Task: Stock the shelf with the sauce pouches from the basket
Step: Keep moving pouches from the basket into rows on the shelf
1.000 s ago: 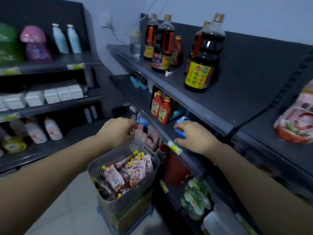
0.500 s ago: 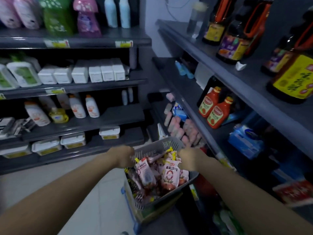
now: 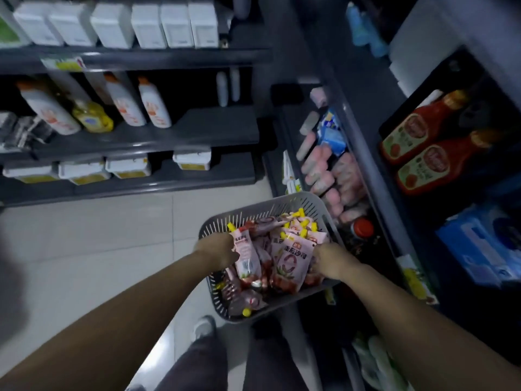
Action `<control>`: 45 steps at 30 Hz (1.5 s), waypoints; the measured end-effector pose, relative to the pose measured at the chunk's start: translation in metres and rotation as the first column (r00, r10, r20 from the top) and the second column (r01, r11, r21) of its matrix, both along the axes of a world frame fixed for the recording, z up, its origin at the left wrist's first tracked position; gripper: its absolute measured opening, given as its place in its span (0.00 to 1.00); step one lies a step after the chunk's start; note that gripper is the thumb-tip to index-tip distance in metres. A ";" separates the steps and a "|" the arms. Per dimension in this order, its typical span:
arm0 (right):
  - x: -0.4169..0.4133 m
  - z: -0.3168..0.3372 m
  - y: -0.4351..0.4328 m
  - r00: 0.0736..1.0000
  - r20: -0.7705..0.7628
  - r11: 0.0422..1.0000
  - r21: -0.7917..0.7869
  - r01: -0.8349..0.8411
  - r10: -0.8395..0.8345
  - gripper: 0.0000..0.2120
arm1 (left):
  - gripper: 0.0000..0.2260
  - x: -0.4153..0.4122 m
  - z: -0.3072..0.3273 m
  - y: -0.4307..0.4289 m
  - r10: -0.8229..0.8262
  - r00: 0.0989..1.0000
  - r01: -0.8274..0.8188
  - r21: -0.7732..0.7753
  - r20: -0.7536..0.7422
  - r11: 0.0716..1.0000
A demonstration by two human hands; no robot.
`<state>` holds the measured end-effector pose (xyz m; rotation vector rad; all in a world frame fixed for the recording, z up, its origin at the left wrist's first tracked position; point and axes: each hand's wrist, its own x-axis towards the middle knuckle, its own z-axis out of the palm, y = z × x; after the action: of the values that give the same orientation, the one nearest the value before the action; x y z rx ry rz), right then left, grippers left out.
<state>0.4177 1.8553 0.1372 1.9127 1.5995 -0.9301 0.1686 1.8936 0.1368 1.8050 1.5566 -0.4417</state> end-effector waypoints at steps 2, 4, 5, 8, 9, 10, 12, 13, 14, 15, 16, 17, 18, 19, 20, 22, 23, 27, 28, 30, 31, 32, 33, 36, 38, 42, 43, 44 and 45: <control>0.010 -0.014 0.005 0.998 -0.049 0.999 -0.040 0.030 -0.032 0.13 | 0.14 0.009 -0.018 -0.002 0.095 0.995 -0.094 -0.056 0.017 0.994; 0.017 -0.022 0.009 0.990 -0.113 0.995 -0.053 0.079 -0.084 0.14 | 0.14 0.020 -0.033 -0.004 0.179 0.984 -0.177 -0.088 0.017 0.980; 0.020 -0.025 0.010 0.980 -0.157 0.992 -0.053 0.113 -0.120 0.14 | 0.13 0.025 -0.040 -0.005 0.215 0.977 -0.214 -0.084 0.011 0.973; 0.025 -0.038 0.008 0.945 -0.249 0.977 -0.065 0.204 -0.214 0.15 | 0.12 0.038 -0.060 -0.007 0.349 0.937 -0.349 -0.032 0.013 0.937; 0.027 -0.045 0.006 0.932 -0.269 0.970 -0.077 0.230 -0.242 0.15 | 0.14 0.042 -0.067 -0.007 0.386 0.922 -0.385 -0.034 0.012 0.922; 0.027 -0.054 0.006 0.919 -0.287 0.963 -0.090 0.255 -0.270 0.13 | 0.15 0.045 -0.075 -0.008 0.411 0.912 -0.410 -0.052 0.009 0.911; 0.027 -0.069 0.005 0.884 -0.306 0.935 -0.134 0.328 -0.354 0.05 | 0.21 0.052 -0.088 -0.009 0.463 0.886 -0.462 -0.110 -0.014 0.880; 0.027 -0.079 0.004 0.847 -0.327 0.908 -0.153 0.391 -0.420 0.05 | 0.24 0.056 -0.093 -0.008 0.492 0.870 -0.491 -0.141 -0.030 0.860; 0.026 -0.091 0.003 0.798 -0.341 0.867 -0.154 0.474 -0.497 0.08 | 0.27 0.059 -0.097 -0.008 0.511 0.859 -0.509 -0.161 -0.036 0.845; 0.025 -0.101 0.003 0.736 -0.342 0.808 -0.158 0.568 -0.584 0.12 | 0.29 0.062 -0.102 -0.007 0.525 0.850 -0.523 -0.185 -0.041 0.832; 0.023 -0.108 0.004 0.659 -0.348 0.734 -0.156 0.661 -0.667 0.15 | 0.29 0.065 -0.107 -0.006 0.536 0.844 -0.530 -0.202 -0.031 0.823; 0.021 -0.117 0.004 0.573 -0.356 0.653 -0.164 0.740 -0.739 0.16 | 0.30 0.068 -0.111 -0.006 0.545 0.838 -0.537 -0.220 -0.027 0.814; 0.018 -0.121 0.005 0.498 -0.365 0.583 -0.174 0.794 -0.787 0.16 | 0.31 0.071 -0.116 -0.006 0.550 0.835 -0.541 -0.222 -0.026 0.811; 0.016 -0.125 0.006 0.445 -0.361 0.533 -0.194 0.824 -0.820 0.16 | 0.33 0.073 -0.120 -0.007 0.555 0.831 -0.550 -0.219 -0.041 0.806; 0.013 -0.128 0.007 0.412 -0.358 0.501 -0.207 0.840 -0.838 0.16 | 0.37 0.075 -0.124 -0.008 0.557 0.829 -0.555 -0.213 -0.058 0.804; 0.007 -0.131 0.009 0.356 -0.366 0.453 -0.225 0.863 -0.860 0.17 | 0.43 0.076 -0.132 -0.011 0.574 0.814 -0.578 -0.206 -0.084 0.790; 0.004 -0.134 0.010 0.320 -0.382 0.429 -0.246 0.869 -0.867 0.17 | 0.44 0.077 -0.137 -0.012 0.591 0.802 -0.596 -0.206 -0.090 0.776; -0.004 -0.168 0.005 0.313 -0.365 0.416 -0.247 0.875 -0.877 0.40 | 0.47 0.083 -0.148 -0.014 0.645 0.762 -0.646 -0.153 -0.062 0.748; -0.006 -0.171 0.003 0.336 -0.356 0.429 -0.223 0.875 -0.872 0.39 | 0.47 0.085 -0.149 -0.014 0.650 0.758 -0.650 -0.140 -0.055 0.747; -0.012 -0.169 0.003 0.367 -0.352 0.453 -0.202 0.868 -0.861 0.27 | 0.47 0.090 -0.150 -0.014 0.662 0.748 -0.662 -0.128 -0.049 0.738; -0.014 -0.167 0.004 0.388 -0.356 0.475 -0.200 0.857 -0.850 0.21 | 0.48 0.090 -0.152 -0.014 0.666 0.744 -0.666 -0.125 -0.050 0.735; -0.014 -0.166 0.003 0.402 -0.357 0.489 -0.199 0.849 -0.843 0.17 | 0.48 0.090 -0.152 -0.015 0.664 0.747 -0.664 -0.114 -0.045 0.739; -0.013 -0.167 0.002 0.403 -0.365 0.493 -0.196 0.848 -0.839 0.16 | 0.47 0.088 -0.153 -0.017 0.667 0.744 -0.666 -0.111 -0.030 0.738; -0.005 -0.161 0.003 0.389 -0.399 0.491 -0.192 0.850 -0.830 0.15 | 0.40 0.072 -0.152 -0.022 0.736 0.673 -0.717 -0.173 0.081 0.675; 0.004 -0.151 0.005 0.349 -0.461 0.492 -0.237 0.837 -0.816 0.15 | 0.34 0.058 -0.147 -0.025 0.852 0.478 -0.781 -0.339 0.214 0.524; 0.023 -0.118 0.018 0.251 -0.578 0.544 -0.415 0.729 -0.777 0.13 | 0.21 0.044 -0.122 -0.026 0.913 0.255 -0.655 -0.637 0.319 0.406; 0.026 -0.109 0.023 0.242 -0.595 0.562 -0.439 0.701 -0.767 0.13 | 0.18 0.044 -0.115 -0.026 0.911 0.240 -0.635 -0.656 0.334 0.408; 0.029 -0.102 0.027 0.231 -0.606 0.570 -0.456 0.683 -0.761 0.14 | 0.15 0.046 -0.106 -0.024 0.919 0.216 -0.631 -0.670 0.331 0.390; 0.030 -0.096 0.032 0.211 -0.617 0.571 -0.472 0.672 -0.758 0.14 | 0.12 0.049 -0.098 -0.022 0.931 0.185 -0.644 -0.676 0.316 0.357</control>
<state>0.4478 1.8874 0.0416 2.3385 0.7736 -2.5076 0.2173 1.8716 0.0391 0.4208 1.4602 0.4146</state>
